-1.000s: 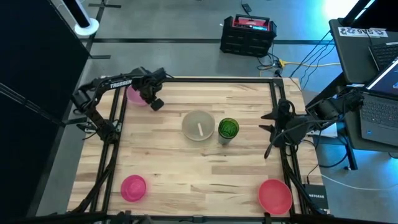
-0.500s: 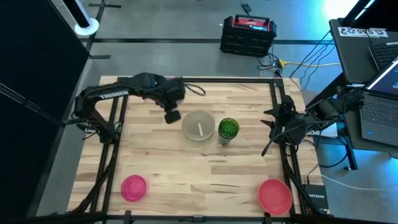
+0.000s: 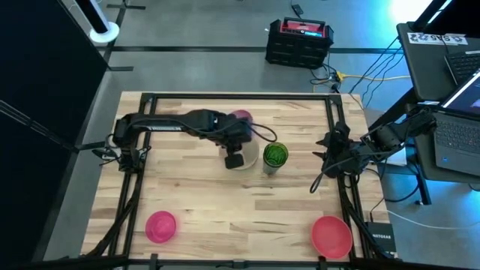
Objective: Nest bowls inside each other
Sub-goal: Stack the pink bowl on top of the light orange bowl, then stack the orange bowl on top of the pink bowl
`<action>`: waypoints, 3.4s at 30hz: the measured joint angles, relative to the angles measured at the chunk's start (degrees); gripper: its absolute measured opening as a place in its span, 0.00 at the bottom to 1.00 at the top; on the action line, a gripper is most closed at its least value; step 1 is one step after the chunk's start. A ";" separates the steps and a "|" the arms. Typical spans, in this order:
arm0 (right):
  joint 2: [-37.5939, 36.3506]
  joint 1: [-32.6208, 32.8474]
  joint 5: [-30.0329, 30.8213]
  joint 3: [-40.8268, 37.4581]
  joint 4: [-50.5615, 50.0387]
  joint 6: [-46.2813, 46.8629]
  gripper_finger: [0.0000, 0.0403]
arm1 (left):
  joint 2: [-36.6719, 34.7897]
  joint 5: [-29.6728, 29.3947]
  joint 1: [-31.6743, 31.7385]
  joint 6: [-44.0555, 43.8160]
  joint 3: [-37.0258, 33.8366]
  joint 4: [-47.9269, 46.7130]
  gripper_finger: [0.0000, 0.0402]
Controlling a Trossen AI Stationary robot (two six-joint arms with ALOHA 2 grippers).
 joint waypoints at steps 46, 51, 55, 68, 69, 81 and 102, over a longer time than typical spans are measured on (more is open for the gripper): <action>0.00 0.00 -1.36 0.00 0.55 1.95 0.43 | 6.31 6.44 -0.85 5.99 -1.25 -4.27 0.01; 0.00 0.00 -1.41 0.00 0.57 1.78 0.43 | 6.39 7.45 -1.03 5.95 -1.46 -5.59 0.02; 0.00 0.00 -1.45 0.00 0.58 1.64 0.43 | 6.45 8.27 -1.17 5.91 -1.63 -6.66 0.03; 0.00 0.00 -2.04 0.00 0.60 1.49 0.43 | 6.53 9.20 0.22 6.52 -2.05 -6.86 0.28; 0.00 0.00 -2.53 0.00 0.61 1.49 0.43 | 6.53 9.18 0.24 5.69 -1.97 -7.04 0.29; 8.39 10.41 -21.76 -5.35 9.28 -1.77 0.43 | 2.77 6.92 -5.68 0.45 7.62 -20.84 0.32; 26.32 22.24 -38.33 -10.26 25.68 5.72 0.42 | -6.25 4.38 -14.40 -0.12 13.25 -30.39 0.32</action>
